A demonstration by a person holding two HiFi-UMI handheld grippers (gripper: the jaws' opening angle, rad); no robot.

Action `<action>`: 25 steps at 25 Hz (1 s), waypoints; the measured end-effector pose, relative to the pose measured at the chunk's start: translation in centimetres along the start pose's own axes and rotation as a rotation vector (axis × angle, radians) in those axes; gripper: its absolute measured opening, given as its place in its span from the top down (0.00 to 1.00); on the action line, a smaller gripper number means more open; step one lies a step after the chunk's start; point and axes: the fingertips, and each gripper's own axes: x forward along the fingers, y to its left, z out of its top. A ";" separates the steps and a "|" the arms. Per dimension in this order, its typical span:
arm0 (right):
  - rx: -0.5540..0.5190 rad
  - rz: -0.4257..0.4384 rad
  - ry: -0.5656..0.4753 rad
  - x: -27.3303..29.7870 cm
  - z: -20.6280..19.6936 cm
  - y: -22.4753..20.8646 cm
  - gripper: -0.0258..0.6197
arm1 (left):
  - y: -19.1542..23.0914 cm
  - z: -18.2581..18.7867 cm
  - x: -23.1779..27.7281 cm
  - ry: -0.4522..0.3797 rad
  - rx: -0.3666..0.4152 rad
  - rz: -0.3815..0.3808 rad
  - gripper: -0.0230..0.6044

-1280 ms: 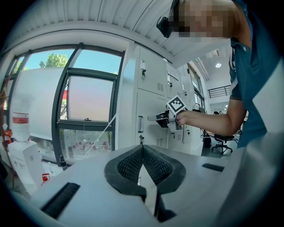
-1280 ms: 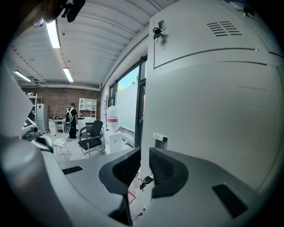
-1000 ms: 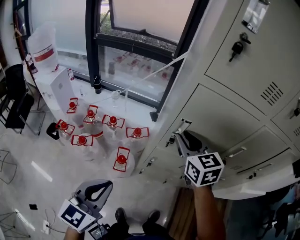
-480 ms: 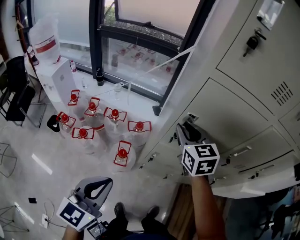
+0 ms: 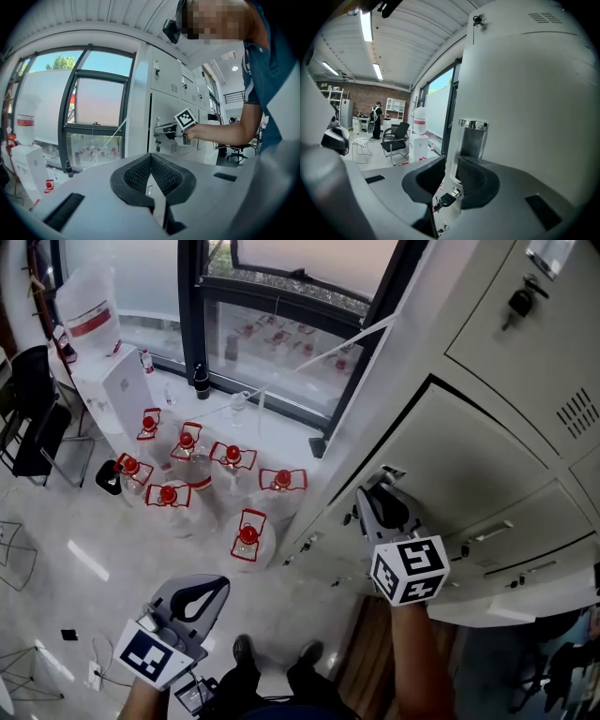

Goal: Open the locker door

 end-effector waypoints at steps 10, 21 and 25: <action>0.073 0.060 -0.026 -6.9 -1.4 3.9 0.80 | -1.2 -0.2 2.0 0.017 0.029 -0.068 0.94; 0.120 0.025 -0.016 -14.0 -3.7 5.2 0.80 | -4.0 1.3 3.4 -0.009 0.083 -0.165 0.94; 0.167 -0.063 -0.032 -16.2 -4.3 4.5 0.84 | -4.8 1.9 3.0 -0.023 0.100 -0.186 0.94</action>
